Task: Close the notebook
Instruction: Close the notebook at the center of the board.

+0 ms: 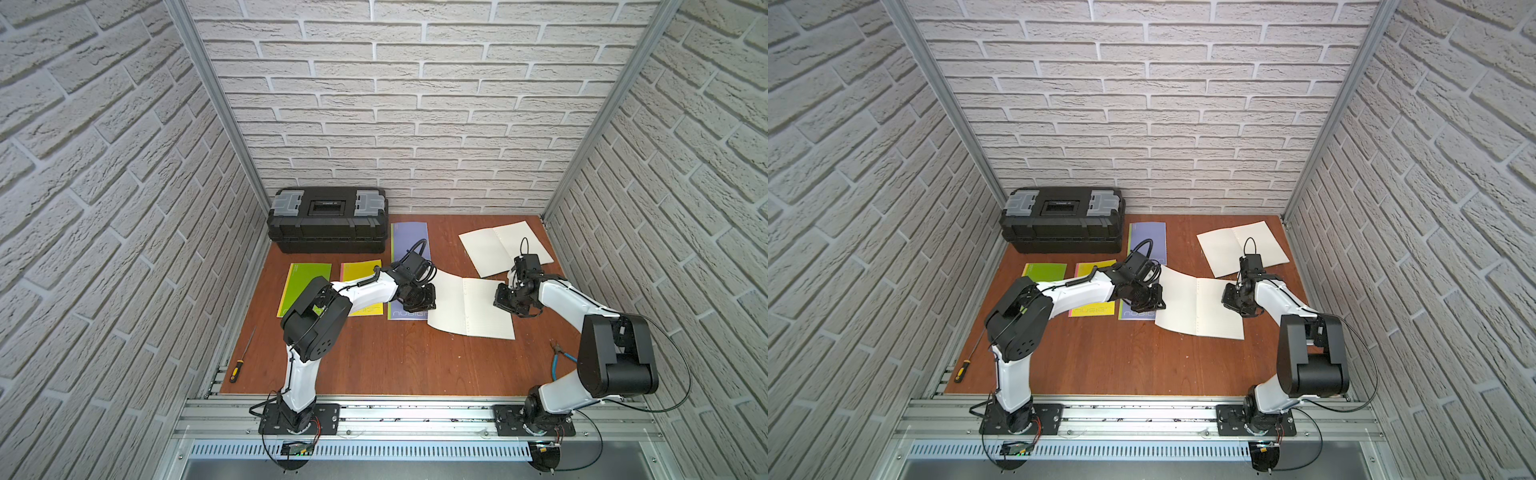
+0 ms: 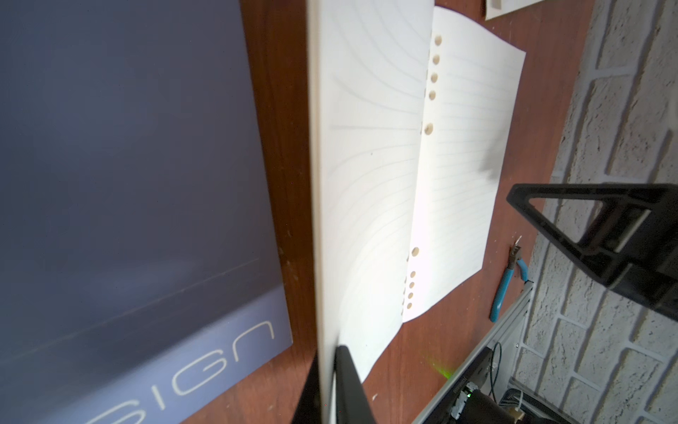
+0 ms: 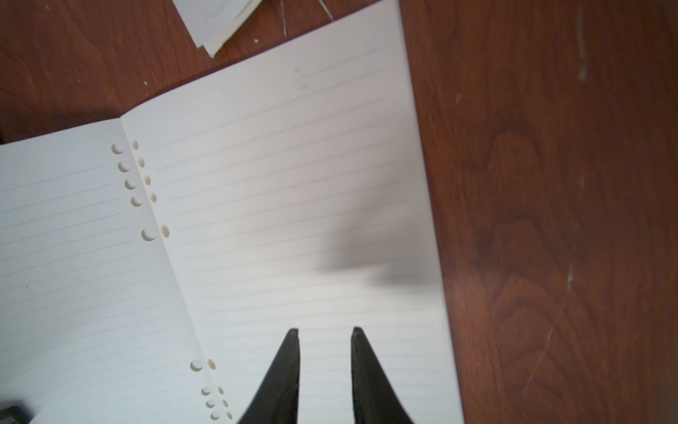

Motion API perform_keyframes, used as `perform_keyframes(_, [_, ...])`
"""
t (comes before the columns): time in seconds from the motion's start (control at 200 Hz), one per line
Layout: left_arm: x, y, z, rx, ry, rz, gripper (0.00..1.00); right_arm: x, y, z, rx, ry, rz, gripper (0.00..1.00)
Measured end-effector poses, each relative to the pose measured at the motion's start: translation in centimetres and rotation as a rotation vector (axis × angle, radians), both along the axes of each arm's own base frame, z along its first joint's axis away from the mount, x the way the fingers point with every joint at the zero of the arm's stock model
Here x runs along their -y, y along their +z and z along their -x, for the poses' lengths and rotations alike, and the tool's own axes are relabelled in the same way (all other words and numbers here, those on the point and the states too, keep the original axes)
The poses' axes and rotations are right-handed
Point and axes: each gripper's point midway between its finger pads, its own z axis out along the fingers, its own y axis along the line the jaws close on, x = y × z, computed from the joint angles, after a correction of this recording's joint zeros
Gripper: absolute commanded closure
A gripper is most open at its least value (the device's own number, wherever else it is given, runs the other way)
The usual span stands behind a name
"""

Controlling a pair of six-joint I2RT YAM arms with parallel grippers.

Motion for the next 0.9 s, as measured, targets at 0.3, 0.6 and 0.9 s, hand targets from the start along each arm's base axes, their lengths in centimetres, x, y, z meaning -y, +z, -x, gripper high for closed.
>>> perform_keyframes(0.3, [-1.7, 0.4, 0.0, 0.009, 0.018, -0.023, 0.93, 0.2, -0.5, 0.1, -0.017, -0.004, 0.013, 0.73])
perform_keyframes(0.6, [-2.3, 1.5, 0.1, 0.024, 0.025, -0.030, 0.94, 0.4, -1.2, 0.1, -0.033, -0.006, 0.020, 0.73])
perform_keyframes(0.9, [-2.6, 2.5, 0.3, 0.044, 0.000, -0.045, 0.86, 0.4, -2.4, 0.1, -0.061, -0.006, 0.018, 0.73])
